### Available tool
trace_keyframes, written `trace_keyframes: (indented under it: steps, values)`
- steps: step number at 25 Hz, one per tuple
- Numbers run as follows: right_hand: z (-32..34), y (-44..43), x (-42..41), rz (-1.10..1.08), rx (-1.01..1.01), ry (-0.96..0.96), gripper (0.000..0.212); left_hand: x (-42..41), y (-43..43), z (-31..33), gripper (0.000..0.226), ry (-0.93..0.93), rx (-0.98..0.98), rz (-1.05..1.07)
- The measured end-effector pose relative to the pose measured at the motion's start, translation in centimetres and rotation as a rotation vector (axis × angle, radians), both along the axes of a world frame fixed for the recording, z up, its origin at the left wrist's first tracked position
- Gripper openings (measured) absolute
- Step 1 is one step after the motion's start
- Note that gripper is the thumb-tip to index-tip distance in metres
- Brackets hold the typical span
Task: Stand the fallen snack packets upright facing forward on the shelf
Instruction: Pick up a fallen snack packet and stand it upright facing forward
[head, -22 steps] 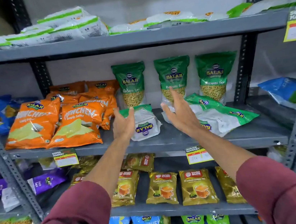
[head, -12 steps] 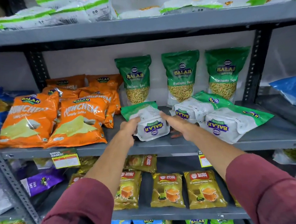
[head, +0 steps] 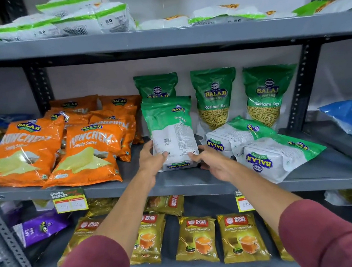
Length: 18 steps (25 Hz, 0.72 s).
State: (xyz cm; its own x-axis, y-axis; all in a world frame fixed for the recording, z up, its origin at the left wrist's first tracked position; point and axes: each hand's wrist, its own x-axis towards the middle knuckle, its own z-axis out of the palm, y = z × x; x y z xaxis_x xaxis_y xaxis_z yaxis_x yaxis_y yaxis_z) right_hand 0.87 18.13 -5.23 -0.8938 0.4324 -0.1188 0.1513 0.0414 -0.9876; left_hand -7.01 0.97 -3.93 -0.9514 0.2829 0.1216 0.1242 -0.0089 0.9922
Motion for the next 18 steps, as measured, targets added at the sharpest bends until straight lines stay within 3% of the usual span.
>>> trace_keyframes:
  steps: [2, 8, 11, 18]
  values:
    - [-0.3, 0.1, -1.1, 0.000, 0.017, 0.015, 0.036, -0.7, 0.1, -0.1, 0.072, 0.045, -0.014, 0.025]
    - [-1.1, 0.0, -3.9, -0.095, 0.069, 0.079, 0.064, -2.8, 0.3, -1.3, 0.084, 0.213, -0.065, 0.052]
    - [-2.0, -0.4, -4.6, -0.129, 0.147, 0.130, 0.062, -4.2, 0.7, -2.6, 0.086, 0.310, -0.083, 0.065]
    - [-2.9, -1.2, -4.3, -0.205, 0.344, 0.202, 0.066, -6.0, 1.4, -3.9, 0.084, 0.318, -0.139, 0.076]
